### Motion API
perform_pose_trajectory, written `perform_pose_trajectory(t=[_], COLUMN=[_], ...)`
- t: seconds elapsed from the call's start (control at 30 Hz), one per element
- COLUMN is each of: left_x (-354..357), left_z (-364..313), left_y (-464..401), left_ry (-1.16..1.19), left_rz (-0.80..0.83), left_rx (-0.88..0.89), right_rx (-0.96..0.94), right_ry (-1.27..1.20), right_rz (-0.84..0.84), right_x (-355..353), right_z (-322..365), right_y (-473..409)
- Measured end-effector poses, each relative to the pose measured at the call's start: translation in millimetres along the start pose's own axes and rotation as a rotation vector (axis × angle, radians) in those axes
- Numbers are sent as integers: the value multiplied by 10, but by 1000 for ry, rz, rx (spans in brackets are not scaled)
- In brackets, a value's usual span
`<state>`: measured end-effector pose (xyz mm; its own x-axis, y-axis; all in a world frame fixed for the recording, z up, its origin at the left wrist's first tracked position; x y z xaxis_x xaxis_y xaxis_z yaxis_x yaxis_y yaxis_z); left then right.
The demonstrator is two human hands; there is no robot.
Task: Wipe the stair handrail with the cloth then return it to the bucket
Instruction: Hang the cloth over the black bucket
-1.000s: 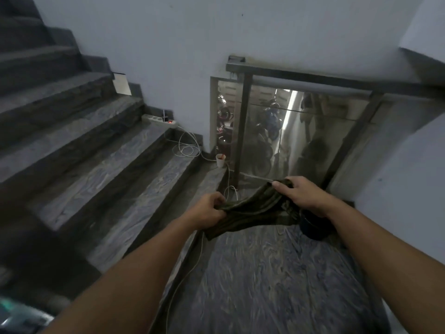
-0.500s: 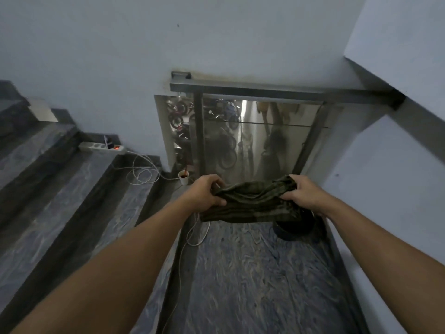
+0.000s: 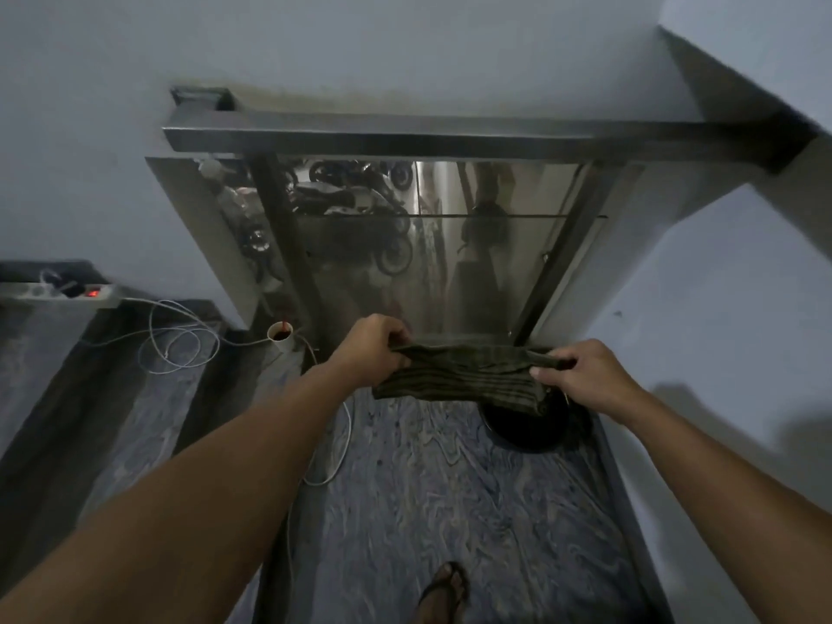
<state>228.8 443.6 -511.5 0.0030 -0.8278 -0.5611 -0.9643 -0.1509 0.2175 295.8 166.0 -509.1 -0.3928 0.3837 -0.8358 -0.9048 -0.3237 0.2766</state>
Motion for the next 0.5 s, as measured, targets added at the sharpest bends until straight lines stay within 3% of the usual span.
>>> perform_pose_trajectory(t=[0.17, 0.5], left_x=[390, 1607], left_z=[103, 464], left_y=[-956, -2668], left_ry=[-56, -239], left_rz=[62, 293], left_rx=[-37, -33], right_rx=[37, 309], right_ry=[193, 362], right_rz=[-38, 13], right_x=[52, 676], right_z=[-408, -1645], right_y=[-782, -1868])
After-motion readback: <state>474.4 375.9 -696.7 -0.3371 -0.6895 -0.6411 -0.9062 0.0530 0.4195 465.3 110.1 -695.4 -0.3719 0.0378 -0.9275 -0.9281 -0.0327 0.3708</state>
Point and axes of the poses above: each hand's wrist, its own y-axis away from the middle knuckle, its own x-axis out of the palm, z = x × y, the point moved 4 cm from there along -y, towards the middle knuckle, and after that the axes turned 15 degrees about y, right-handed, at the moved point
